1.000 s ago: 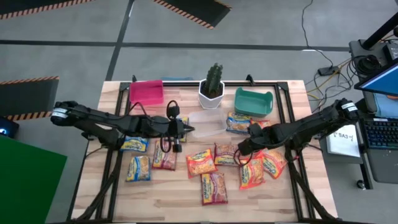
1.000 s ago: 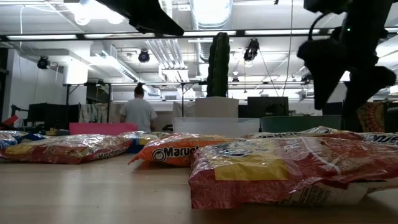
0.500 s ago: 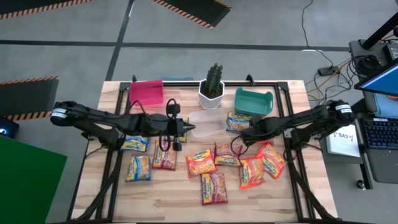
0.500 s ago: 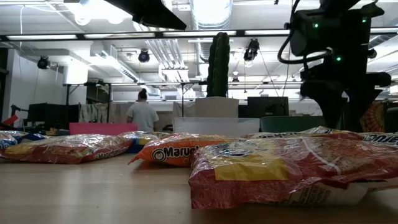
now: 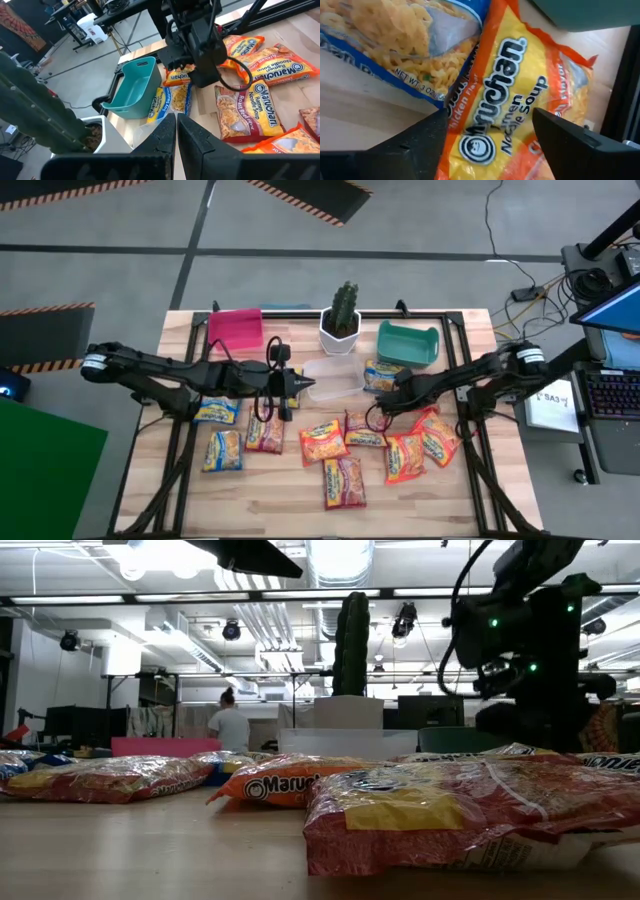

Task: Sort Maruchan noodles
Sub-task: Put the orange noodle pack into the transparent bin

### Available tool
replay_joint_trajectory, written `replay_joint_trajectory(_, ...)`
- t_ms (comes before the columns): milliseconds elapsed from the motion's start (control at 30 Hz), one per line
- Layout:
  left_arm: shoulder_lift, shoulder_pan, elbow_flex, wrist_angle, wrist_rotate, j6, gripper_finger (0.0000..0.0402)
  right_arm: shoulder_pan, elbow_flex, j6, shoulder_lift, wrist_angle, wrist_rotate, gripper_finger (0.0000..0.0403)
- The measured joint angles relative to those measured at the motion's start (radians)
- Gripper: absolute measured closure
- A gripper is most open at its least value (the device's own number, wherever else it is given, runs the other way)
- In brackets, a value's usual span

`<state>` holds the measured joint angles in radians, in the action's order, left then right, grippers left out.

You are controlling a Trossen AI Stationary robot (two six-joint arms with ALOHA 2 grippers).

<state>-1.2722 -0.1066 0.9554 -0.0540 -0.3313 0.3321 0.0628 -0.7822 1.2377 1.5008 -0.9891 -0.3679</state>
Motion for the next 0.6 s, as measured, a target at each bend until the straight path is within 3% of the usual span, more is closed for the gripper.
replay_joint_trajectory(300,0.000,0.000,0.000,0.000,0.000,0.000,0.0401,0.000,-0.002,-0.002,0.088,-0.003,-0.017,0.0258)
replay_joint_trajectory(500,0.000,0.000,0.000,0.000,0.000,0.000,0.0401,0.002,-0.008,-0.001,0.035,-0.009,0.006,0.0366)
replay_joint_trajectory(600,0.000,0.000,0.000,0.000,0.000,0.000,0.0401,0.002,-0.022,-0.003,-0.021,-0.015,0.028,0.0387)
